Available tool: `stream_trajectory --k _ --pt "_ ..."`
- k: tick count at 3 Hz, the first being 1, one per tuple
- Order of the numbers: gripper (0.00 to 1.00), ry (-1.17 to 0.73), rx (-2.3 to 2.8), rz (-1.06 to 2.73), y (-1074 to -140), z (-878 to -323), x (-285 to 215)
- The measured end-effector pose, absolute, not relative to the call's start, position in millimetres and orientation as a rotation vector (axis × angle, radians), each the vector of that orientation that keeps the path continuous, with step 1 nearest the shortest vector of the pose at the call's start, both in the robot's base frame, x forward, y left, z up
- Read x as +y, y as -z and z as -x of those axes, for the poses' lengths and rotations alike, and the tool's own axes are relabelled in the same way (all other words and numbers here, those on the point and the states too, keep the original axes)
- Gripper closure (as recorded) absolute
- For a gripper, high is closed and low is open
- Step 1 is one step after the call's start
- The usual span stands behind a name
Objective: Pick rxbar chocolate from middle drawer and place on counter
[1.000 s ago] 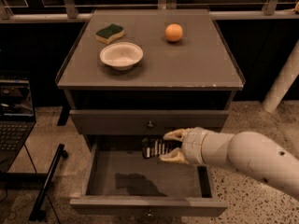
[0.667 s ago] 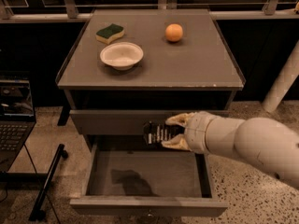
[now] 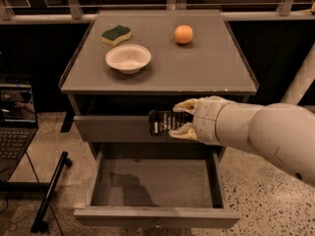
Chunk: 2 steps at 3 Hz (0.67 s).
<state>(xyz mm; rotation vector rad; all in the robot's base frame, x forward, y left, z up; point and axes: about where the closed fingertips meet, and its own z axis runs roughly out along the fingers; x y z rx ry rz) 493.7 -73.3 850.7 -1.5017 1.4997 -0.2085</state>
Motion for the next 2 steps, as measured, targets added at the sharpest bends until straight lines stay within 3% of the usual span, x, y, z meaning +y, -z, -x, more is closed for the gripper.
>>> stream_trajectory --k 2 --pt "1.0 0.246 1.396 1.561 -879.5 -514.5 -71.6"
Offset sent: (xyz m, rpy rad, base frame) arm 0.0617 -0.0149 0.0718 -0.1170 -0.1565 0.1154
